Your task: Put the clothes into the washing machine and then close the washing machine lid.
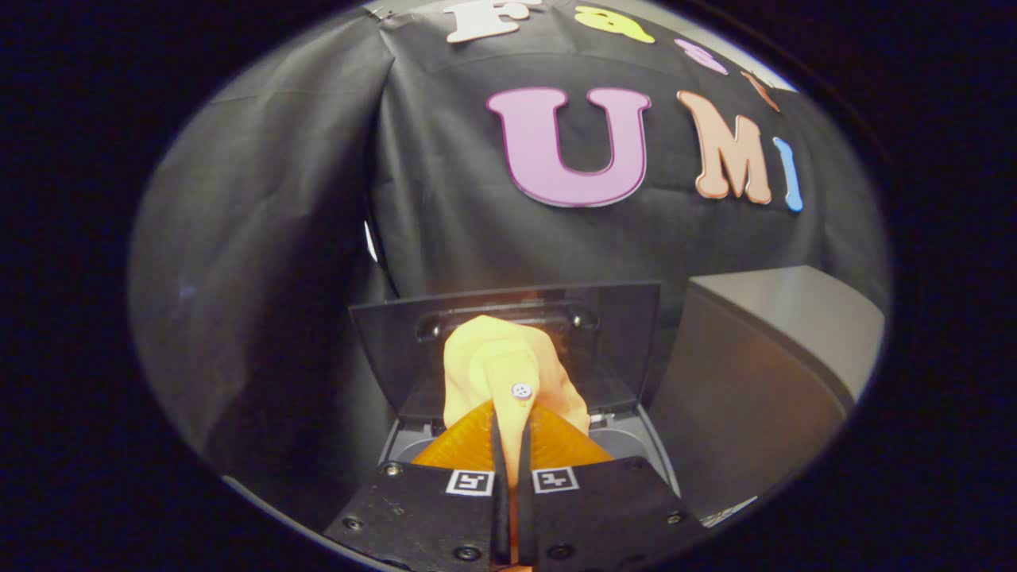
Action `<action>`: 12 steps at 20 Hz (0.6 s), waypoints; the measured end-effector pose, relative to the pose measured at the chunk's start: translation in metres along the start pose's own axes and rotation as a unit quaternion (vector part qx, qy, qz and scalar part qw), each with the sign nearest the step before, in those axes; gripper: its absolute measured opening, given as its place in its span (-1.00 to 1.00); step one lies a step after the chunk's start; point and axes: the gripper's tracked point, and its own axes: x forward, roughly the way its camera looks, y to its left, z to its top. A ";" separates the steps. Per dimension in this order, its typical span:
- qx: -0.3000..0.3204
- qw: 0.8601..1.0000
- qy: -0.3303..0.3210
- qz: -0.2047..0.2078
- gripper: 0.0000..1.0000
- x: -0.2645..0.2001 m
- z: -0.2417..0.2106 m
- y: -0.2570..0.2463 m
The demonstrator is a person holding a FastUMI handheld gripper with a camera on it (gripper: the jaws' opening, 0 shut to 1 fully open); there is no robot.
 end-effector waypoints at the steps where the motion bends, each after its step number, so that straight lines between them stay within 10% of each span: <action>1: -0.005 1.000 0.012 0.001 -0.92 0.007 -0.011 0.001; 12: -0.019 0.996 0.082 -0.018 -0.92 0.057 -0.085 -0.009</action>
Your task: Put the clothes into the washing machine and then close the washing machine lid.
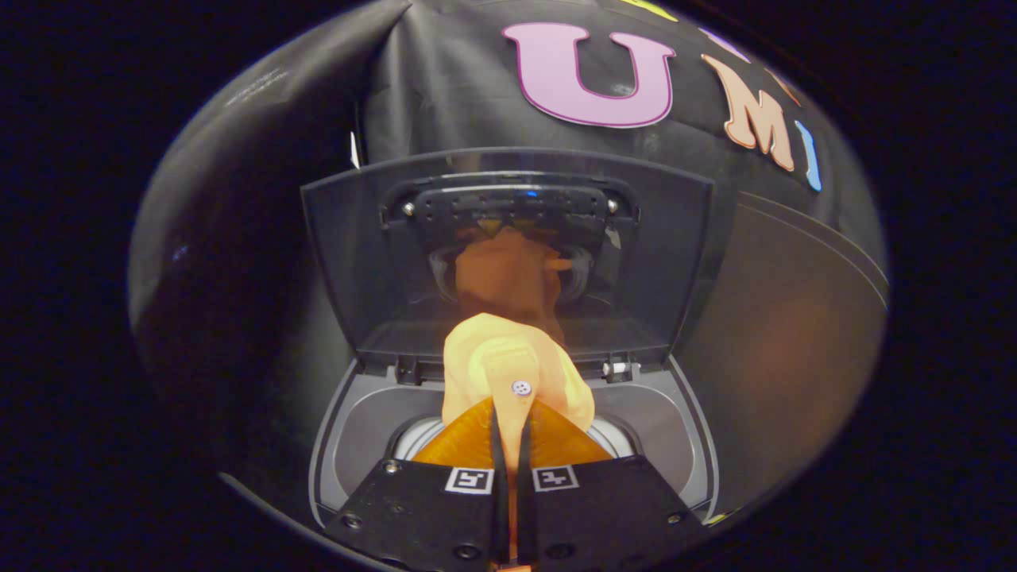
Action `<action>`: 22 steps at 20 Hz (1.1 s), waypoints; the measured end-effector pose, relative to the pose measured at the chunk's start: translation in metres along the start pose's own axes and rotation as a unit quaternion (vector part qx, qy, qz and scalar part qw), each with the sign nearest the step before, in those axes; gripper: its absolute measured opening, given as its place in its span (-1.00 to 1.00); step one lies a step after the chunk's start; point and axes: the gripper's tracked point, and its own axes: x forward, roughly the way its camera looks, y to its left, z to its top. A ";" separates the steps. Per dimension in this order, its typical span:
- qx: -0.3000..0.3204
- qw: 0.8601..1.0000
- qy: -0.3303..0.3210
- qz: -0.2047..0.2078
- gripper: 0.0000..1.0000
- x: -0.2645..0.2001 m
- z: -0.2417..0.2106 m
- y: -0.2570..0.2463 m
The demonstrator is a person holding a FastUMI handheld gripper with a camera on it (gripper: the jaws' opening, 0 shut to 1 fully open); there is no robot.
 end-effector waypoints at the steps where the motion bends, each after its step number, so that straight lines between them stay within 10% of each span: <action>1: 0.005 1.000 0.000 -0.004 -0.92 0.004 -0.003 -0.002; 14: -0.026 0.999 0.038 -0.015 -0.74 0.024 -0.038 -0.001; 22: -0.048 0.999 -0.001 -0.002 0.48 0.003 -0.024 0.010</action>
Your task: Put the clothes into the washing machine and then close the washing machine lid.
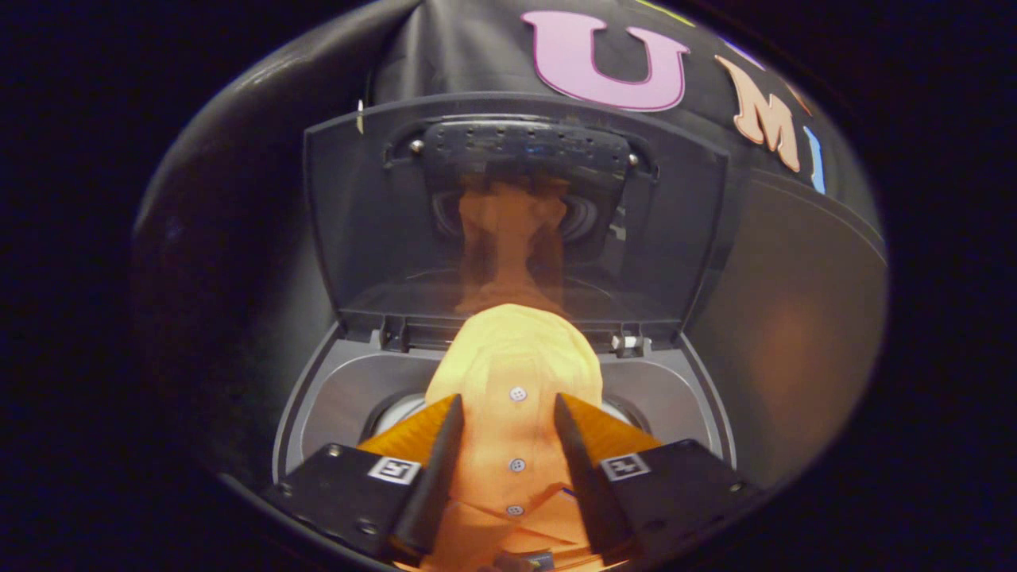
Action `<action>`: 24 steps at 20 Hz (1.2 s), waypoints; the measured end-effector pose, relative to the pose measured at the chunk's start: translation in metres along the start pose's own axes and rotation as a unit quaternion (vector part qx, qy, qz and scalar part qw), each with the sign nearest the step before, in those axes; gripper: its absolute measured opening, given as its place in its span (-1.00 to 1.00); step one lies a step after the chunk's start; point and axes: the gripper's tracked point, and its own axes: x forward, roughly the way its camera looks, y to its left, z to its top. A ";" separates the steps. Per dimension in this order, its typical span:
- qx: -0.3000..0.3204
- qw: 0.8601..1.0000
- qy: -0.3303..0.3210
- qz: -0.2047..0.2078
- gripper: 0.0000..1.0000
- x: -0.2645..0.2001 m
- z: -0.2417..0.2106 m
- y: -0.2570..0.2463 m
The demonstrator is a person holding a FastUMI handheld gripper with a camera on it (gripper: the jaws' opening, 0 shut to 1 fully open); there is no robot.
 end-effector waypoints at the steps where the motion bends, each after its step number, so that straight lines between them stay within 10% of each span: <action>1: -0.001 1.000 -0.006 0.007 0.65 0.000 0.003 0.004; 3: 0.006 1.000 -0.013 0.005 1.00 -0.017 0.009 0.005; 24: -0.001 0.973 -0.230 0.019 0.93 -0.156 0.183 0.040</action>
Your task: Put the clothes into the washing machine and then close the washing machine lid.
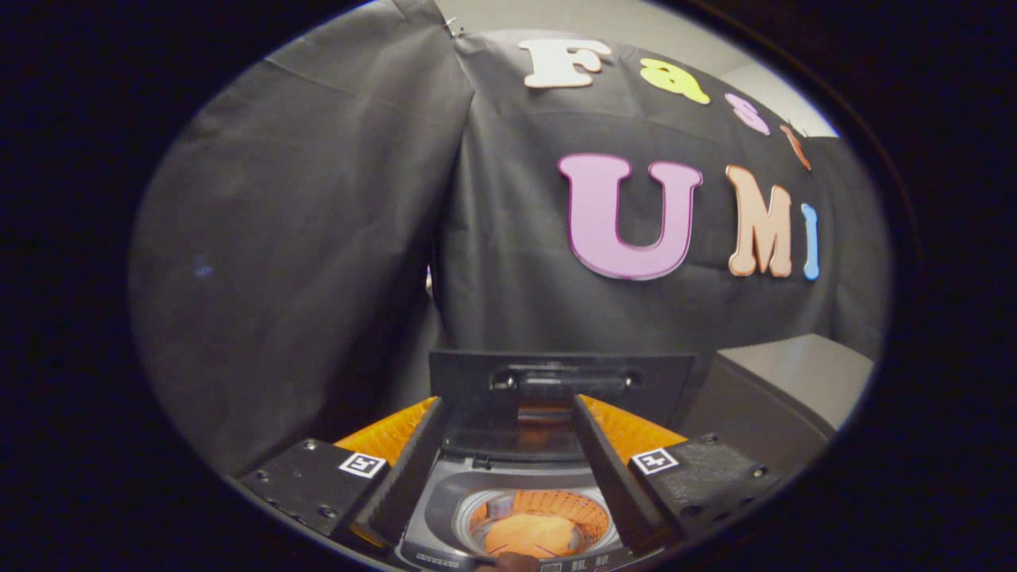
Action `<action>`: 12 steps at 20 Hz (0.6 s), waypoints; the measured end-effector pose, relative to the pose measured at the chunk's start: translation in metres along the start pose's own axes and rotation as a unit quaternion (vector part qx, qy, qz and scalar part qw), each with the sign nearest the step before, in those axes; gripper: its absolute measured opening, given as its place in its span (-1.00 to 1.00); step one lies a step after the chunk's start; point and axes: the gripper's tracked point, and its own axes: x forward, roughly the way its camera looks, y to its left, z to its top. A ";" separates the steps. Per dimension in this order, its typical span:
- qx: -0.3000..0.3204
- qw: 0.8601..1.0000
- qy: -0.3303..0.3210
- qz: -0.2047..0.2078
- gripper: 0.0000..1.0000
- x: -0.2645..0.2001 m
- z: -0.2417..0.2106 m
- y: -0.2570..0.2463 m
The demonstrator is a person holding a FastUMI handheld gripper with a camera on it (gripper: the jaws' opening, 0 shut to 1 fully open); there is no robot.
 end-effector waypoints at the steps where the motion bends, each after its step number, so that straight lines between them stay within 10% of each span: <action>1: 0.000 1.000 -0.009 -0.002 0.93 0.001 0.005 -0.004; 12: 0.079 0.993 -0.082 -0.027 0.93 0.058 0.034 -0.058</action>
